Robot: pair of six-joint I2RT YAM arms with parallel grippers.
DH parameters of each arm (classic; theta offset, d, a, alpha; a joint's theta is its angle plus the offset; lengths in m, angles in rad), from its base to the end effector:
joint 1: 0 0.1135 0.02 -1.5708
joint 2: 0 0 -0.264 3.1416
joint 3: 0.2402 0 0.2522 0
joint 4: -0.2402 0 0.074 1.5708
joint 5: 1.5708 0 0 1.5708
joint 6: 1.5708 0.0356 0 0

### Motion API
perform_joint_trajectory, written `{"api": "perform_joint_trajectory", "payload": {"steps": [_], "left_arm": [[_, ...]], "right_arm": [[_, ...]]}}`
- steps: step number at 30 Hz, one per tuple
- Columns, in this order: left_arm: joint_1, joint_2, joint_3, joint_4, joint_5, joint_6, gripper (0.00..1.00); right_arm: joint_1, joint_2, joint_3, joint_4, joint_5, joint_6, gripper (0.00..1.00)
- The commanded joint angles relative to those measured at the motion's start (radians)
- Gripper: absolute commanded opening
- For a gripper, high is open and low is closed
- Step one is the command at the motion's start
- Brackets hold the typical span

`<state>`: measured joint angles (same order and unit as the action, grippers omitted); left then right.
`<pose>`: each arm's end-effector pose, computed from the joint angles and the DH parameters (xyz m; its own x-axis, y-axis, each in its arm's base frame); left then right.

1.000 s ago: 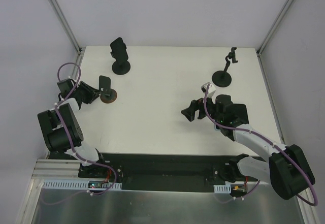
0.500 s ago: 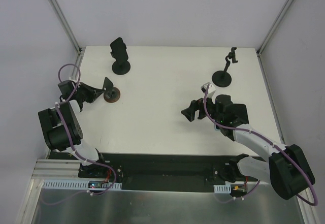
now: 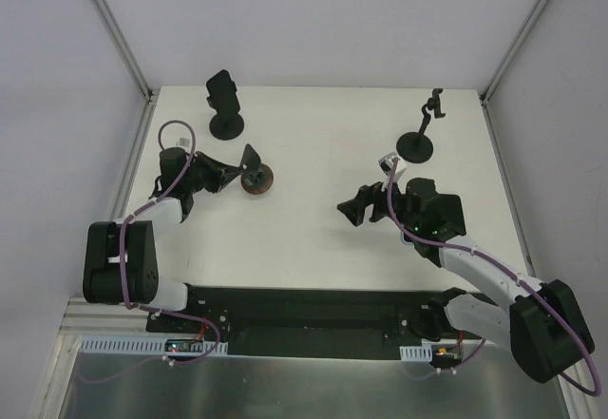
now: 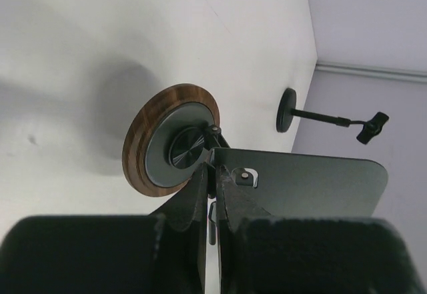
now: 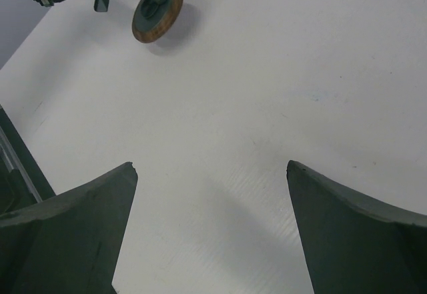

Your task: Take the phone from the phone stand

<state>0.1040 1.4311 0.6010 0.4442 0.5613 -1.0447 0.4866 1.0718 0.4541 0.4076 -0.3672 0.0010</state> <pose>0.2897 0.0112 0.1954 -0.5362 -0.7920 -0.2920 -0.1216 0.4147 -0.9018 0.2000 0.1202 0.2300 -0.1851 -0.0969 -0.9779 -0.7466 0.6609 0.0759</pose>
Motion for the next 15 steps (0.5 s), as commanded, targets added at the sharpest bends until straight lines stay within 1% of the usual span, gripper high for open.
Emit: {"api": "perform_joint_trajectory", "payload": {"steps": [1, 4, 5, 9, 14, 15], "left_arm": [[-0.166, -0.054, 0.003, 0.042, -0.107, -0.115, 0.00], [-0.253, -0.046, 0.029, 0.028, -0.165, -0.139, 0.00], [-0.307, -0.041, 0.032, 0.027, -0.193, -0.153, 0.00], [-0.418, -0.023, 0.051, 0.024, -0.260, -0.181, 0.00], [-0.512, 0.008, 0.075, 0.024, -0.305, -0.216, 0.00], [-0.535, 0.015, 0.080, 0.025, -0.311, -0.221, 0.00]], "right_arm": [[0.021, -0.036, 0.035, 0.076, 0.011, 0.056, 0.97], [0.041, -0.023, 0.038, 0.125, 0.017, 0.105, 0.98], [0.047, -0.018, 0.041, 0.151, 0.019, 0.129, 0.99], [0.090, 0.007, 0.058, 0.197, 0.057, 0.149, 0.99], [0.156, 0.069, 0.077, 0.264, 0.100, 0.174, 0.93], [0.170, 0.080, 0.078, 0.278, 0.105, 0.178, 0.90]]}}
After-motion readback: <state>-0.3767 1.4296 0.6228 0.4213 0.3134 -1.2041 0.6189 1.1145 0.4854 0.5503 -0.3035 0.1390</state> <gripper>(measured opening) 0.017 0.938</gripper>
